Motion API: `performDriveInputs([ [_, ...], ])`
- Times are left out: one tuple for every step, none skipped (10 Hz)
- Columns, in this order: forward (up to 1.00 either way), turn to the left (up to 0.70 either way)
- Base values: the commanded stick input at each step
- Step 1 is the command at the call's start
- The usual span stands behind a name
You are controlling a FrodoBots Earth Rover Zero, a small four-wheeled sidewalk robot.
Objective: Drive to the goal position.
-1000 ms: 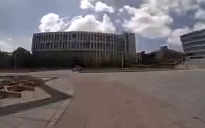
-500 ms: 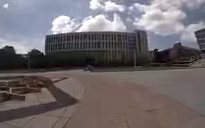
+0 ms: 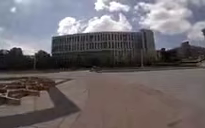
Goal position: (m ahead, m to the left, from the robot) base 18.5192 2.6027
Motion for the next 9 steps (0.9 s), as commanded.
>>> performDriveInputs([
  [0.70, 0.00],
  [0.70, 0.00],
  [0.70, 0.00],
  [0.70, 0.00],
  [0.70, 0.00],
  [0.70, 0.00],
  [0.70, 0.00],
  [0.70, 0.00],
  [0.70, 0.00],
])
